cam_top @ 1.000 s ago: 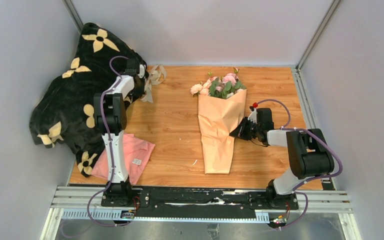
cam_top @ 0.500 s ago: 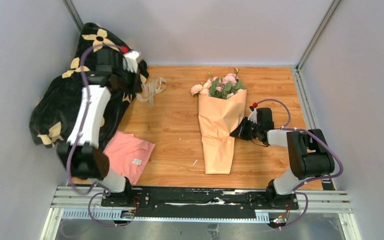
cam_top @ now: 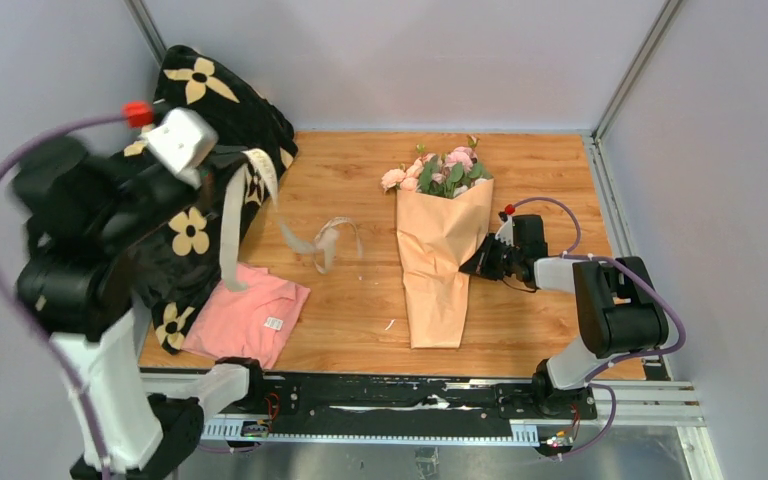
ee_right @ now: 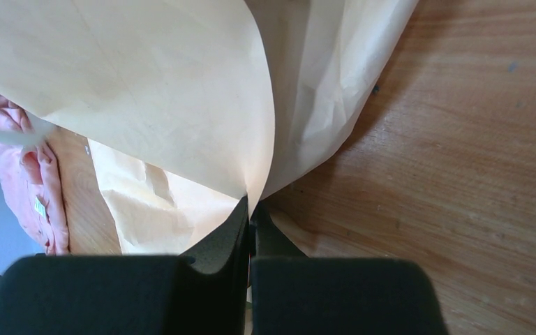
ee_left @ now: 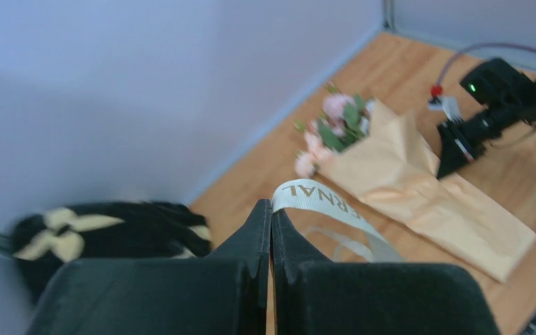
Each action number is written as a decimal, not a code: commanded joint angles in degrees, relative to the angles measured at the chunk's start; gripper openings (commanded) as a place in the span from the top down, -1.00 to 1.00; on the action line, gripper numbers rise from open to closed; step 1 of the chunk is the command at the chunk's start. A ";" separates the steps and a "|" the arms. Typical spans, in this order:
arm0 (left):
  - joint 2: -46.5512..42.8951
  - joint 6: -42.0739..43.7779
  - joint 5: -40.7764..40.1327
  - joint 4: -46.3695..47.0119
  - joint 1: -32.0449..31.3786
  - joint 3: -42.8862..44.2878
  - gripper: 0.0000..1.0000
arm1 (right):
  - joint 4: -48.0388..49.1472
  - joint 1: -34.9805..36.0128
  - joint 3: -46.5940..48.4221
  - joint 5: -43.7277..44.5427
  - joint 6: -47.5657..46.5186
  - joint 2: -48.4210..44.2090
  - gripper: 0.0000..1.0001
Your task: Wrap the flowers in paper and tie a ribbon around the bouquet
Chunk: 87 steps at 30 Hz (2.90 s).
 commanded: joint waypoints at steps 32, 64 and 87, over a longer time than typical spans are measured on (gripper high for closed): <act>7.08 22.18 -72.41 10.46 1.23 -39.35 -0.99 | -6.49 0.84 1.81 4.59 -3.51 2.35 1.00; 54.06 29.84 -26.89 24.01 -23.46 -42.27 1.00 | -12.16 0.81 3.52 9.51 -5.82 1.75 0.34; 48.08 25.07 -24.39 25.77 -31.68 -47.87 1.00 | 12.08 3.48 3.85 -8.38 7.56 15.70 1.00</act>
